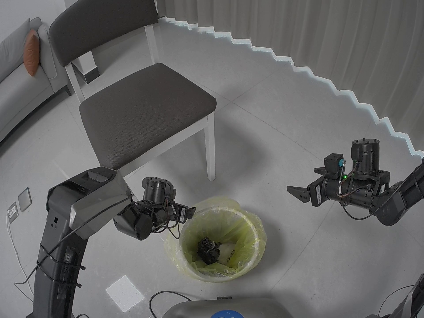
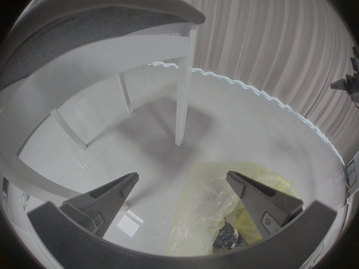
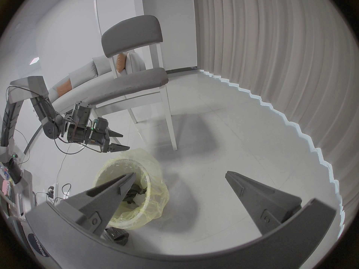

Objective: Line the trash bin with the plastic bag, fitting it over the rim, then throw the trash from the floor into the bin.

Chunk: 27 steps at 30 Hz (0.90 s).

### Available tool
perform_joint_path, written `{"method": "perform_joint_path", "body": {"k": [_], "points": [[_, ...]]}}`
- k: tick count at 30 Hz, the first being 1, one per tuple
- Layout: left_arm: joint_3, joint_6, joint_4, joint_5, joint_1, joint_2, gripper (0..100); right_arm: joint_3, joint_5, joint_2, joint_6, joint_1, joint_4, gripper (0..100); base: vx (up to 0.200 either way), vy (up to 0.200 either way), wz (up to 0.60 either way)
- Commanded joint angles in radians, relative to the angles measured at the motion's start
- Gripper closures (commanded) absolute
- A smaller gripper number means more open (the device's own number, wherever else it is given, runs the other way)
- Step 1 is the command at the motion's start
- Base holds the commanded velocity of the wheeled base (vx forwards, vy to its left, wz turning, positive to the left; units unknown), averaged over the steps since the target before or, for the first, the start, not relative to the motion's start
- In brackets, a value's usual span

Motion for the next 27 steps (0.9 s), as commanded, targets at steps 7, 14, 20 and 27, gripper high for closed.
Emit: {"method": "perform_joint_path", "body": {"k": [7, 14, 20, 27], "points": [[-0.088, 0.008, 0.081, -0.049, 0.028, 0.067, 0, 0.004, 0.001, 0.018, -0.002, -0.002, -0.001, 0, 0.000, 0.000, 0.00], [-0.135, 0.008, 0.137, -0.049, 0.030, 0.075, 0, 0.004, 0.001, 0.038, -0.014, -0.003, -0.001, 0, 0.000, 0.000, 0.00], [-0.147, 0.010, 0.125, -0.037, 0.042, 0.073, 0, -0.001, 0.001, 0.047, -0.014, -0.013, -0.001, 0, 0.000, 0.000, 0.00], [-0.135, 0.010, 0.125, -0.033, 0.050, 0.007, 0, -0.010, 0.001, 0.063, -0.014, -0.023, -0.001, 0, 0.000, 0.000, 0.00]]}}
